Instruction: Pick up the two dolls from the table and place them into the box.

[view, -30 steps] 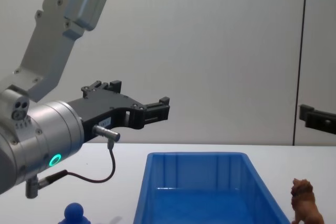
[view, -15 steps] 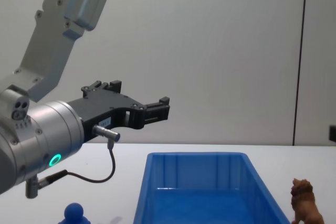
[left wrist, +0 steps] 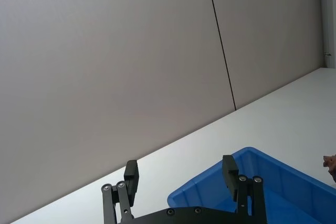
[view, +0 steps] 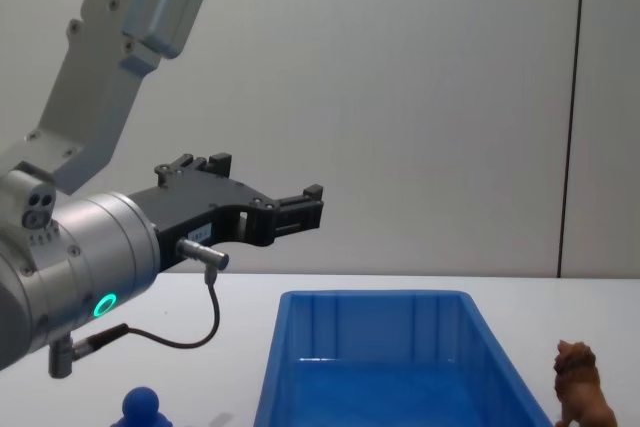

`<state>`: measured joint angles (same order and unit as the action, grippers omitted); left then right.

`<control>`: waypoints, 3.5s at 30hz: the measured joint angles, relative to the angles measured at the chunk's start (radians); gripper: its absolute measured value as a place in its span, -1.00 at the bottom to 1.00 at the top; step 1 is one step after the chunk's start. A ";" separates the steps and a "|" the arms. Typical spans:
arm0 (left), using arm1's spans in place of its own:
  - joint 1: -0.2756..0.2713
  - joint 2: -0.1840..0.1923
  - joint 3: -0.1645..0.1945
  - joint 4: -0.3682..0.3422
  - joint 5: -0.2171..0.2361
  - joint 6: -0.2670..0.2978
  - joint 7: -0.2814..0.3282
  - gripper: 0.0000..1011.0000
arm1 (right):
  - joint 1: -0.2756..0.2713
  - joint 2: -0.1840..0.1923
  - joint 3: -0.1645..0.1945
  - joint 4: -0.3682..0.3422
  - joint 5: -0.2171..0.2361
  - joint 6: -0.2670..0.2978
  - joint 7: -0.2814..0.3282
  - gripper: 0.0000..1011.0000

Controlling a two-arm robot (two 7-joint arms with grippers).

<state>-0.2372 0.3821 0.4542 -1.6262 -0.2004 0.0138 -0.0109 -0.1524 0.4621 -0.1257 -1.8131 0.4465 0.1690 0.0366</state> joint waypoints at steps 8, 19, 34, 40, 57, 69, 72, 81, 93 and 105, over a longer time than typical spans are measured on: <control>0.000 0.000 0.000 0.000 0.000 0.000 0.000 0.98 | 0.000 -0.006 0.003 0.039 0.013 0.045 -0.017 0.98; 0.000 0.000 0.000 0.000 0.000 0.000 0.000 0.98 | 0.032 -0.027 -0.001 0.110 0.029 0.074 -0.008 0.98; 0.000 0.000 0.000 0.000 0.000 0.000 0.000 0.98 | 0.089 -0.062 -0.016 0.186 0.024 0.068 0.040 0.98; 0.000 0.000 0.000 0.000 0.000 0.000 0.000 0.98 | 0.110 -0.076 -0.022 0.211 0.022 0.077 0.044 0.98; 0.000 0.000 0.000 0.000 0.000 0.000 0.000 0.98 | 0.162 -0.107 -0.037 0.274 0.020 0.125 0.065 0.30; 0.000 0.000 0.000 0.000 0.000 0.000 0.000 0.98 | 0.161 -0.112 -0.039 0.254 0.008 0.108 0.058 -0.26; 0.000 0.000 0.000 0.000 0.000 0.000 0.000 0.98 | 0.156 -0.111 -0.040 0.239 0.000 0.091 0.051 -0.26; 0.000 0.000 0.000 0.000 0.000 0.000 0.000 0.98 | 0.143 -0.107 -0.040 0.178 -0.038 0.036 0.036 -0.26; 0.000 0.000 0.000 0.000 0.000 0.000 0.000 0.98 | 0.164 -0.113 -0.053 0.086 -0.107 0.002 0.082 -0.26; 0.000 0.000 0.000 0.000 0.000 0.000 0.000 0.98 | 0.246 -0.160 -0.094 0.078 -0.174 0.052 0.213 -0.26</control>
<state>-0.2372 0.3821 0.4542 -1.6262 -0.2004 0.0138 -0.0110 0.0932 0.3022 -0.2200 -1.7346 0.2721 0.2213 0.2497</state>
